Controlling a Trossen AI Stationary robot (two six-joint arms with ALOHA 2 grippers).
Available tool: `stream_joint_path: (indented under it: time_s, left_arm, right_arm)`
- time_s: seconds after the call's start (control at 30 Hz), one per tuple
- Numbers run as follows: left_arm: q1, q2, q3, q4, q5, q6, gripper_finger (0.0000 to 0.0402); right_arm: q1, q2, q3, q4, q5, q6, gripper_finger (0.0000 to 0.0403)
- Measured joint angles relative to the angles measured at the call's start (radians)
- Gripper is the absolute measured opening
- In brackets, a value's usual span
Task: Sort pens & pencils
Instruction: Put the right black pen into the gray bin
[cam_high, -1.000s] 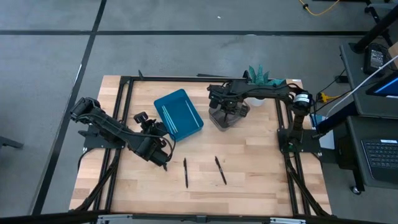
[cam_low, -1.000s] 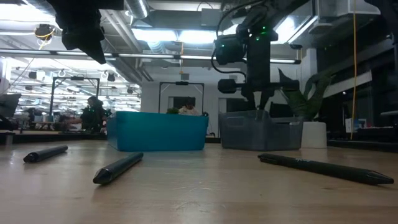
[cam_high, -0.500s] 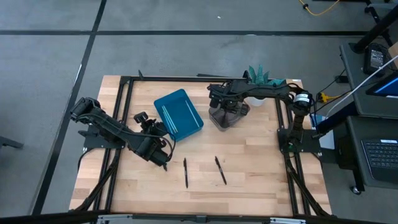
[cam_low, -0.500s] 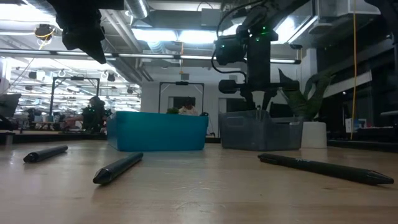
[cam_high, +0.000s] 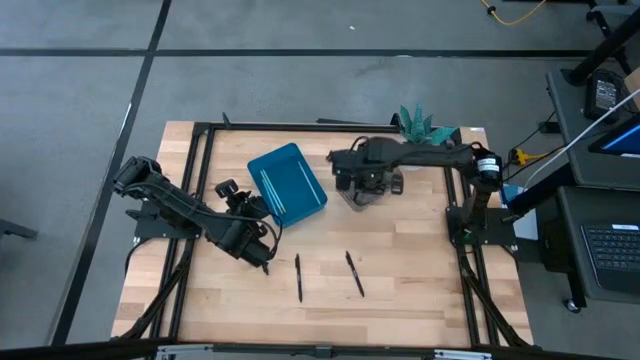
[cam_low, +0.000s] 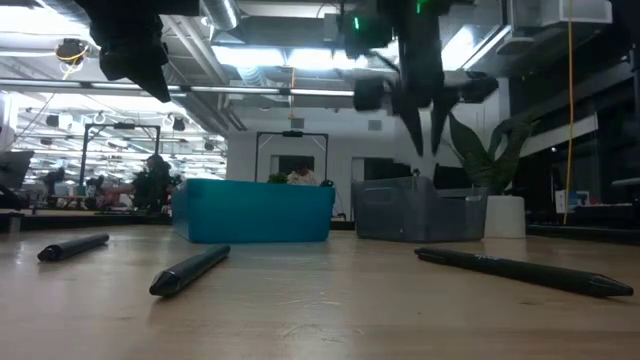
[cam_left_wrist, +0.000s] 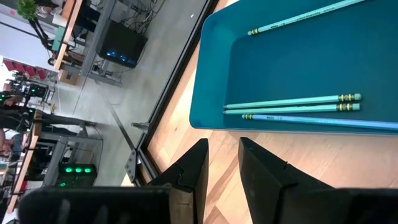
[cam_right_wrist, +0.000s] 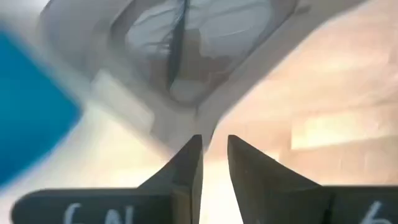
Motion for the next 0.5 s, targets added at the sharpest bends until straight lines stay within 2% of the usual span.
stream_joint_path:
  time_s: [0.1,0.2,0.4,0.5]
  left_arm:
    - [0.0,0.0,0.0,0.0,-0.002,0.0,0.0082]
    - [0.0,0.0,0.0,0.0,-0.002,0.0,0.0082]
    - [-0.001,0.0,0.0,0.0,-0.002,0.0,0.0082]
    - [-0.001,0.0,0.0,0.0,0.007,0.0,0.0082]
  right_arm:
    - [0.103,-0.001,0.092,-0.067,0.013,0.038,0.0076]
    - [0.215,-0.001,0.133,-0.045,0.054,0.112,0.0076]
    - [0.408,0.012,0.095,0.1,0.05,0.264,0.0076]
    - [0.469,0.034,0.06,0.123,-0.035,0.317,0.0076]
